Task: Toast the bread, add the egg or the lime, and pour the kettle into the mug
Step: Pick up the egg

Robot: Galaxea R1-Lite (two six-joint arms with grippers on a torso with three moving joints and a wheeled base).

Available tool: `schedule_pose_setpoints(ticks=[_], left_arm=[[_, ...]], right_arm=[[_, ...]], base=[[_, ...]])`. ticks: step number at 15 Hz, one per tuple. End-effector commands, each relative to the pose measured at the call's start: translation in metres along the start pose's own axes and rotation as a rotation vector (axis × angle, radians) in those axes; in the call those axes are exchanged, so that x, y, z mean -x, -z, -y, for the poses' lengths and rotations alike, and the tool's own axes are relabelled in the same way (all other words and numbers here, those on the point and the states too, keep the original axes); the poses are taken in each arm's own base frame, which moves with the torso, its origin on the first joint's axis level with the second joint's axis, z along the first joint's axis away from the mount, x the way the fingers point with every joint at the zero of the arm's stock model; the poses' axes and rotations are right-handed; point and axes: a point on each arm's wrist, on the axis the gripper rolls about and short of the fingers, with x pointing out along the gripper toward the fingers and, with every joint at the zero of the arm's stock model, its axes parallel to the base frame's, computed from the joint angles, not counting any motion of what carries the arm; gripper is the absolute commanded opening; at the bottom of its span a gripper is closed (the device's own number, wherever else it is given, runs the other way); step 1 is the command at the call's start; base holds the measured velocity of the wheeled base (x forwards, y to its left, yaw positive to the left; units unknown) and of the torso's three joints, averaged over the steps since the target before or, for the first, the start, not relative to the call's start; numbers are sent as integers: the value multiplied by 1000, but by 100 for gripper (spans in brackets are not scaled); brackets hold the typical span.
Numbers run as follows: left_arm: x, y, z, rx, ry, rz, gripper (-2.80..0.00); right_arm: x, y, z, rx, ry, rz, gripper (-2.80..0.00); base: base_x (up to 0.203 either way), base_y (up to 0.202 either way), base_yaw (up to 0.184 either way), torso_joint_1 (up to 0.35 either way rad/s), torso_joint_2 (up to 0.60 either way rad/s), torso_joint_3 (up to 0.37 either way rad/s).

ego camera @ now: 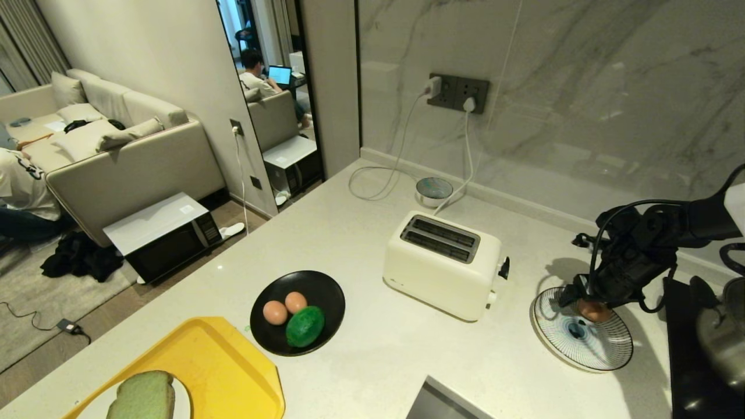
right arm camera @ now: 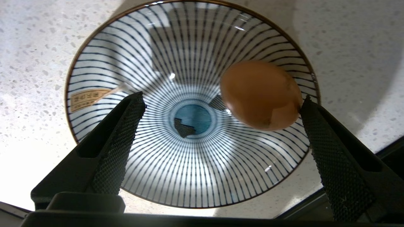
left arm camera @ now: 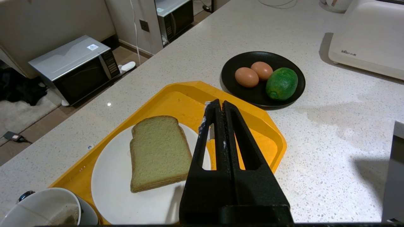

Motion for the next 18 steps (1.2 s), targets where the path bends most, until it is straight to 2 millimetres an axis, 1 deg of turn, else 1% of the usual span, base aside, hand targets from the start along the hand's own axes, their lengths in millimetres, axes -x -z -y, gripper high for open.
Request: schedule_pose_setpoints(ticks=[1,5,9,12,18], left_arm=[[0,0,0,2,-1,1,-280],[0,0,0,2,-1,1,-280],[0,0,0,0,-2,1,-280],[0,0,0,2,-1,1,-280],[0,0,0,0,-1,1,-280]], right_arm=[[-1,2,-3,7,-4,-12,0],[0,4,-10,22,-13,-25,0],[1,2,-17,42,-18,-17,0],[-5,3,-16,51,-12,-31,0],[-7,5,-12,38,-8,-40,0]], base=[[0,0,0,0,0,0],[0,0,0,0,0,0],[0,0,0,0,0,0],[0,0,0,0,0,0],[0,0,0,0,0,0]])
